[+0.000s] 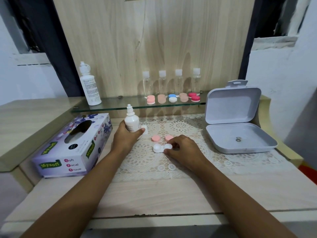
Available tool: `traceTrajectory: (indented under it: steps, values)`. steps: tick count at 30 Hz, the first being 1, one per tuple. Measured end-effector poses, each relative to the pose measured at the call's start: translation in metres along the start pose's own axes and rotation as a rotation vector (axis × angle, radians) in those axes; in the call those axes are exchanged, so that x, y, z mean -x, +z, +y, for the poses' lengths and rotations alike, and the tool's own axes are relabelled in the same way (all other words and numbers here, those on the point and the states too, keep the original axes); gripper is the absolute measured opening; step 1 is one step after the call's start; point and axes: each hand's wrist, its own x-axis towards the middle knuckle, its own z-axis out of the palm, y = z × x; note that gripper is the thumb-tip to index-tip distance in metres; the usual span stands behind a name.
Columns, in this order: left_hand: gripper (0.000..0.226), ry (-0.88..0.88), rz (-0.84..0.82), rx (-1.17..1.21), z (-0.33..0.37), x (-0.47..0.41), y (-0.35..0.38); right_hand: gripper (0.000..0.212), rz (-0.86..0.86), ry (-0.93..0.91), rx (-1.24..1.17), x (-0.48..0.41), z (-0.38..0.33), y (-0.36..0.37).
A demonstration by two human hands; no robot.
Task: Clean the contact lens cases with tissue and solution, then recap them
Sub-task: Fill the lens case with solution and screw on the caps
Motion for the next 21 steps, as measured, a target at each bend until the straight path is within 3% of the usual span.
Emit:
traceTrajectory:
  steps: [4, 6, 8, 11, 14, 17, 21]
  values:
    - [0.08, 0.034, 0.14, -0.198, 0.004, 0.009, -0.002, 0.025, -0.004, 0.003, -0.006, 0.0, 0.0, 0.0]
    - [0.069, 0.116, 0.28, -0.2, 0.011, 0.021, -0.004, 0.026, -0.005, 0.005, 0.001, -0.001, 0.0, 0.0]
    - [0.046, 0.258, 0.308, -0.153, 0.018, 0.031, -0.004, 0.026, 0.006, 0.005, 0.0, 0.0, 0.0, 0.0]
    - [0.021, 0.35, 0.092, -0.157, 0.025, 0.037, 0.001, 0.023, 0.021, -0.002, 0.002, 0.001, 0.0, 0.001]
    - [0.027, 0.246, -0.143, -0.304, 0.03, 0.035, 0.012, 0.022, 0.024, -0.002, 0.012, 0.001, -0.001, 0.001]
    - [0.04, 0.131, -0.251, -0.412, 0.033, 0.027, 0.021, 0.022, 0.024, -0.004, 0.018, 0.001, -0.001, 0.001]
    - [0.025, 0.067, -0.351, -0.526, 0.037, 0.014, 0.028, 0.02, 0.018, -0.016, 0.008, 0.001, -0.002, -0.001]
